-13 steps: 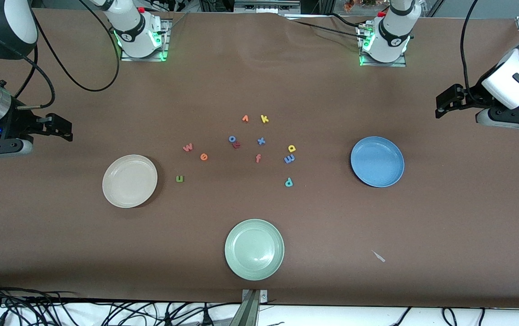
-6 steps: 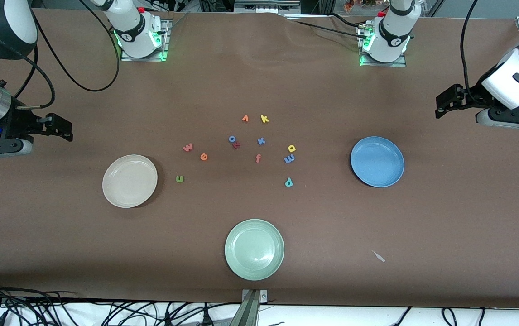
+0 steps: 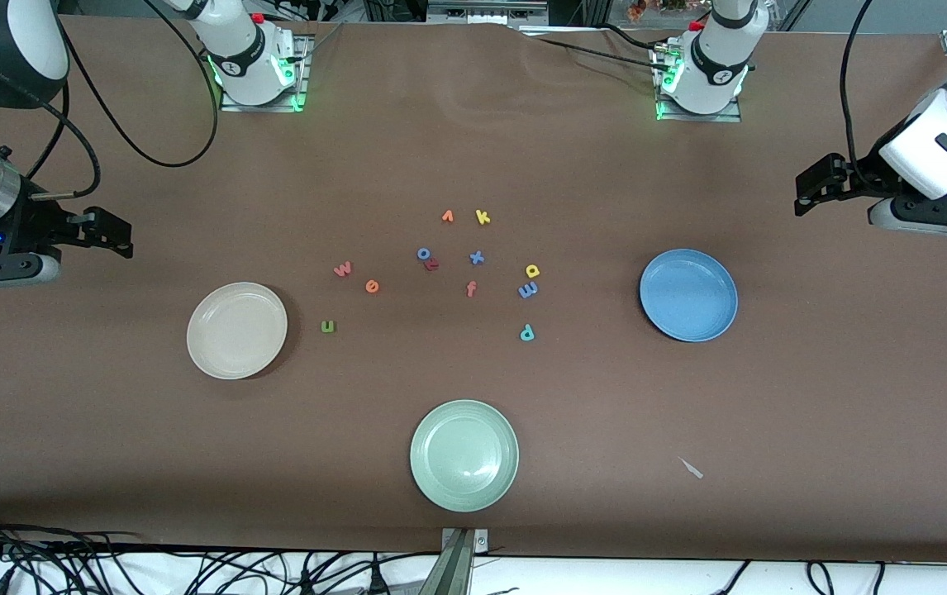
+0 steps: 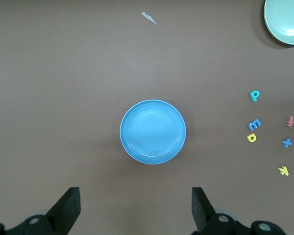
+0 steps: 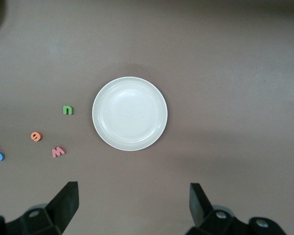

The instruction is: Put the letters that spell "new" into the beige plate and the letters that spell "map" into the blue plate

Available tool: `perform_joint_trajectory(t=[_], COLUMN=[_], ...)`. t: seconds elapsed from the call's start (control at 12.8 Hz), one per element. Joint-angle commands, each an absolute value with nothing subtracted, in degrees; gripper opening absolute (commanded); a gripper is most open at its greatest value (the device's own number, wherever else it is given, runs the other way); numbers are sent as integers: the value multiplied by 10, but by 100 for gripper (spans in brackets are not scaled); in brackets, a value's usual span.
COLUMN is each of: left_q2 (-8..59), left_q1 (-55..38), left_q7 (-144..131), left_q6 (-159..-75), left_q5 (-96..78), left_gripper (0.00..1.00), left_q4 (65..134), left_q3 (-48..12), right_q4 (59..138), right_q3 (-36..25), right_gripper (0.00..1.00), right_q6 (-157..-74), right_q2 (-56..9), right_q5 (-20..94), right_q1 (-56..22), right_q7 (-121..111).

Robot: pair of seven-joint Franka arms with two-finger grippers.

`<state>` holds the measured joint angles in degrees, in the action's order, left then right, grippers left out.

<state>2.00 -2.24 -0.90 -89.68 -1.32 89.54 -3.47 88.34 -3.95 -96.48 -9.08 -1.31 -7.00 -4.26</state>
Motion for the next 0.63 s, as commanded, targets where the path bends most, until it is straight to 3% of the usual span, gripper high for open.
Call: perform_joint_trajectory(t=[0.0,0.55], left_q2=[21,22], left_q1=[-19,-24], left_q7=[1,0], left_q6=[-893,-893], left_q5=[-27,-26], left_gripper=[100,100], left_q4=[889,889], left_q3=[-34,-34], right_q4=[876,876], right_q3=[-37,-37], right_gripper=[100,100], right_q6=[-956,-955], right_q2=[-88,-89], right_q5=[-4,2], right_q1=[-68,-68], right_q7=[-36,-35])
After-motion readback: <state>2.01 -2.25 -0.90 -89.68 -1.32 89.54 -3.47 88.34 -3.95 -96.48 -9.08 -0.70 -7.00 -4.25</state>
